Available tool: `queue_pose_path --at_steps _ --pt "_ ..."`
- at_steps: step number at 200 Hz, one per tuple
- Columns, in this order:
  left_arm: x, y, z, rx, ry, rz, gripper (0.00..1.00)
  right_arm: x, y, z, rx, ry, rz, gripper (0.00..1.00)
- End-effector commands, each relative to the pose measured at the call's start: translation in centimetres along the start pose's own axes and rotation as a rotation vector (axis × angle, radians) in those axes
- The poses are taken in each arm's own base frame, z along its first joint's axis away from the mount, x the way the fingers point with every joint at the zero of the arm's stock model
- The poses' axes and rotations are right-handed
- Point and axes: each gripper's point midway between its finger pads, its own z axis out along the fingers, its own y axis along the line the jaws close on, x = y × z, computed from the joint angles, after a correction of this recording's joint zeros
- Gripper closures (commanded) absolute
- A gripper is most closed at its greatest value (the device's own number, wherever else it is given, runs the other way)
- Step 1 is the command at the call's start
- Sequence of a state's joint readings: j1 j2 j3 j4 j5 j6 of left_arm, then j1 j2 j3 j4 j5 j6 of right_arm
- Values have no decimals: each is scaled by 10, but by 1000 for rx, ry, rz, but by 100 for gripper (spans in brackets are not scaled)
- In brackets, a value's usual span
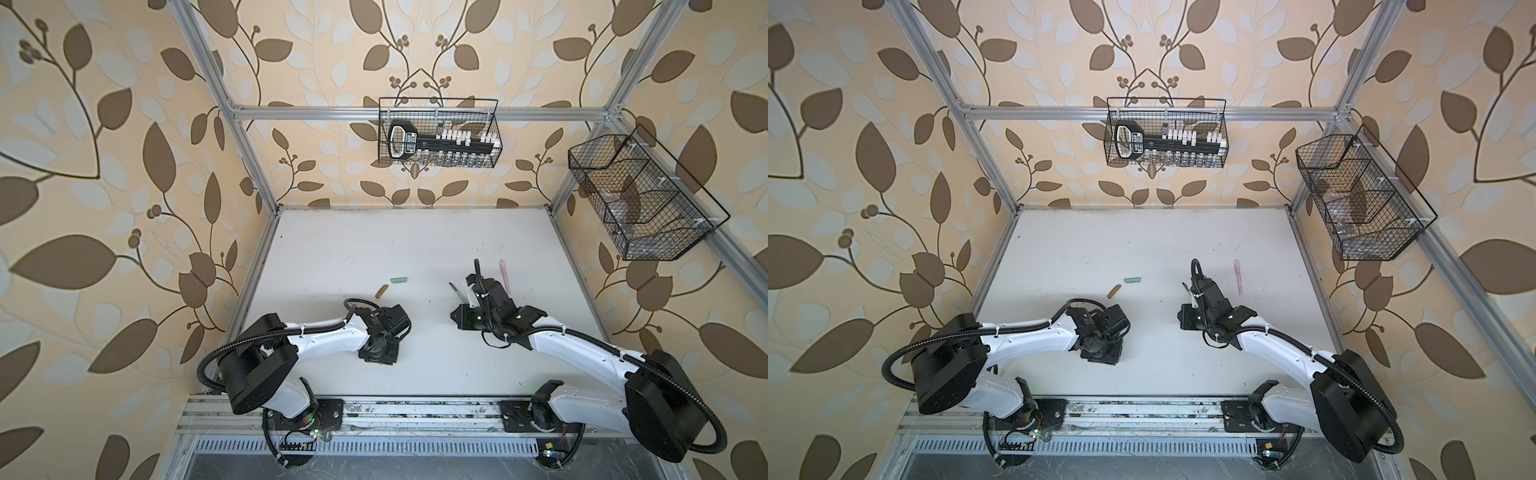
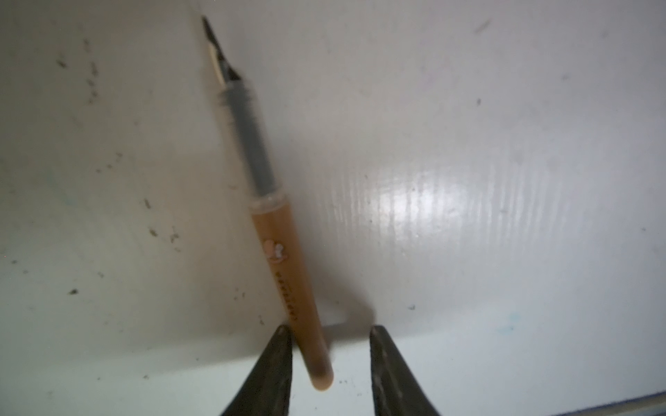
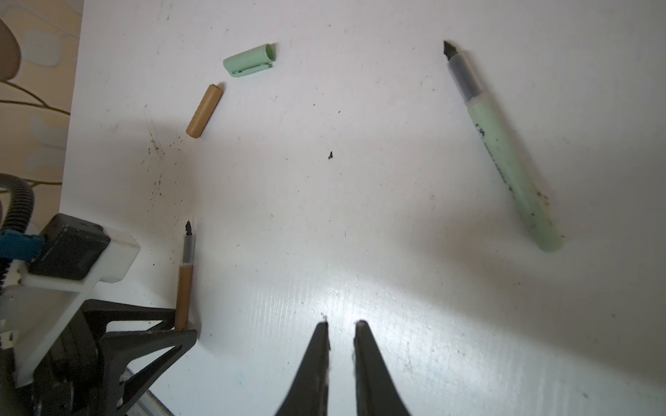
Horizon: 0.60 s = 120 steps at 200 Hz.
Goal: Insert the pens into the pen caps
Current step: 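Lift the orange pen upright, nib up, with the left gripper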
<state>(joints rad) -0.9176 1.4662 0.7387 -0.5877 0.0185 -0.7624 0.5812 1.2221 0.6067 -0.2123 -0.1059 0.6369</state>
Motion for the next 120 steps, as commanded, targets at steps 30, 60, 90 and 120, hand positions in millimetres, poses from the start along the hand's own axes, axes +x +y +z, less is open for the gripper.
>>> queue_pose_path --at_steps 30,60,90,120 --pt "11 25 12 -90 -1 -87 63 2 0 7 -7 21 -21 84" --pt "17 31 16 -123 31 -94 68 3 2 7 -8 21 -22 84" --pt "22 42 16 -166 37 -95 71 2 1 6 -7 14 -19 85" --pt "22 46 16 -184 34 -92 75 2 2 7 -10 17 -21 85"
